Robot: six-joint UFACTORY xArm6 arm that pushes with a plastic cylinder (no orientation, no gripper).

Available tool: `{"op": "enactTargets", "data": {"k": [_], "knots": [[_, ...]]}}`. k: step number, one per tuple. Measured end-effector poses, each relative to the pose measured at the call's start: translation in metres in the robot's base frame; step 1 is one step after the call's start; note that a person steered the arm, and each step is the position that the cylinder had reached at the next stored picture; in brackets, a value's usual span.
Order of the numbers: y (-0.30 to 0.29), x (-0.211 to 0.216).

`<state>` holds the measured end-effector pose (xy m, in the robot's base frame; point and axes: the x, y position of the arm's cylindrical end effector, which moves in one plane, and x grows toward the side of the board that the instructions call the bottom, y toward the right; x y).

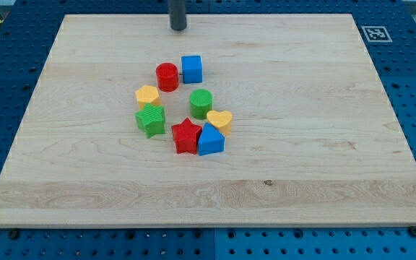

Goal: Push the red circle down a bit

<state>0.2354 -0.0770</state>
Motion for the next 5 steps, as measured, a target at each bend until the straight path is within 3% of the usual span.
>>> {"op": "enactTargets", "data": {"k": [3,4,5], "knots": [[-0.017,0.033],[-0.02,0.073],[-0.02,0.072]]}}
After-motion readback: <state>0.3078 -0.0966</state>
